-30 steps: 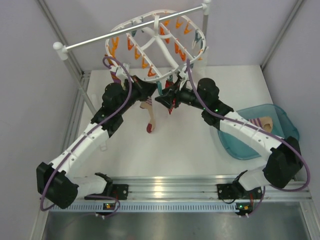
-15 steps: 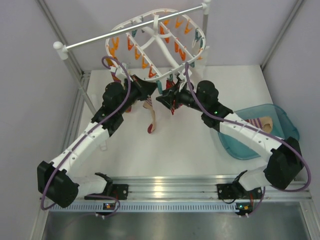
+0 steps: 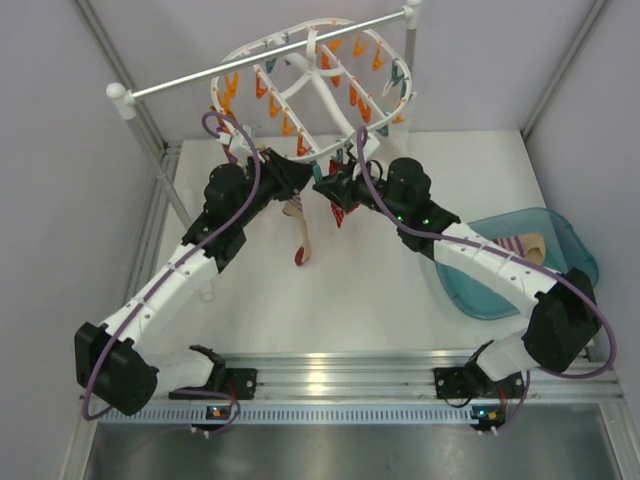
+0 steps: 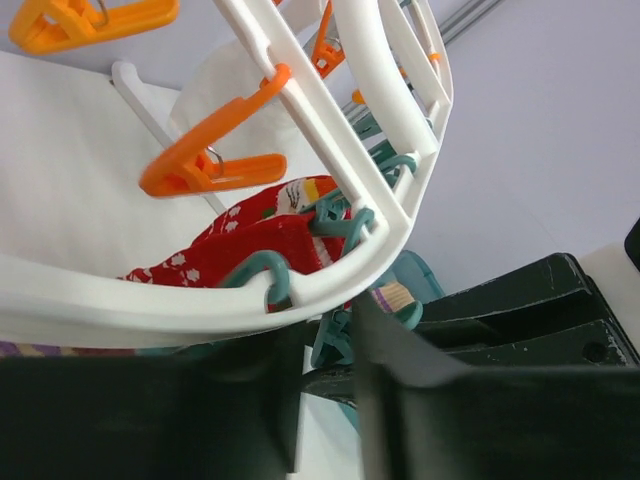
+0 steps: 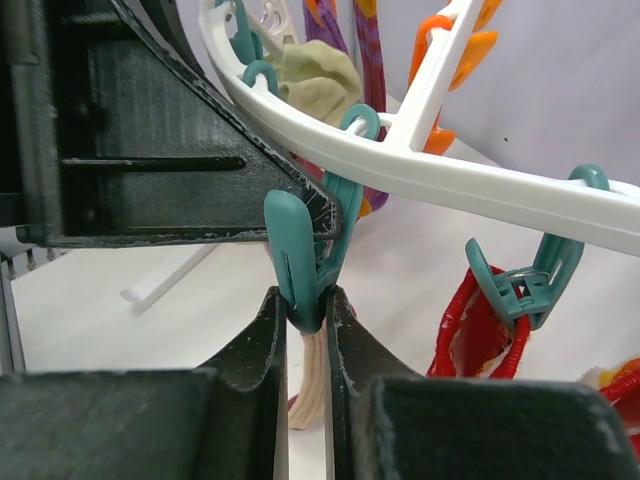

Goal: Clip the socks to the hanger
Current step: Open the clamp at the hanger.

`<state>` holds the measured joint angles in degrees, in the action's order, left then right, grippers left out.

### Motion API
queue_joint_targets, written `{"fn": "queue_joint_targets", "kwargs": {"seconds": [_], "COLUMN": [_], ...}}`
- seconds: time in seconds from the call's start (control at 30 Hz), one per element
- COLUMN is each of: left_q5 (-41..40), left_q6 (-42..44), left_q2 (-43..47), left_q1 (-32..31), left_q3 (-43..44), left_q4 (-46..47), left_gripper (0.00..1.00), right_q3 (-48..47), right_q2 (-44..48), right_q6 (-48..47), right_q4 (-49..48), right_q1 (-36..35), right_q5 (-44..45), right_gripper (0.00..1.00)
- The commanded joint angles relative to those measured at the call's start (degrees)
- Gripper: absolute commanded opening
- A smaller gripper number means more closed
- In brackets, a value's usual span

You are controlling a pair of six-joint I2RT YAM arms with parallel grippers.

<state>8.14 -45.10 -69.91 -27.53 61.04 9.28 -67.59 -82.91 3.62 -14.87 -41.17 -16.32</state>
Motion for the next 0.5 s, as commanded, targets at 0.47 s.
{"fn": "queue_joint_targets", "kwargs": {"seconds": [0.47], "left_q5": [16.02], "left_q6": [1.24], "left_q2": [3.46], "left_q1": [7.14], "left_q3": [-3.12], "left_q4": [8.03], "left_gripper": [0.58], "right_q3": [-5.09], "right_q2": [-0.4], "right_q6": [6.66], "right_q4": [-3.32], "right_q1": [2.23], "right_q5": [-12.24], "right_gripper": [0.0]}}
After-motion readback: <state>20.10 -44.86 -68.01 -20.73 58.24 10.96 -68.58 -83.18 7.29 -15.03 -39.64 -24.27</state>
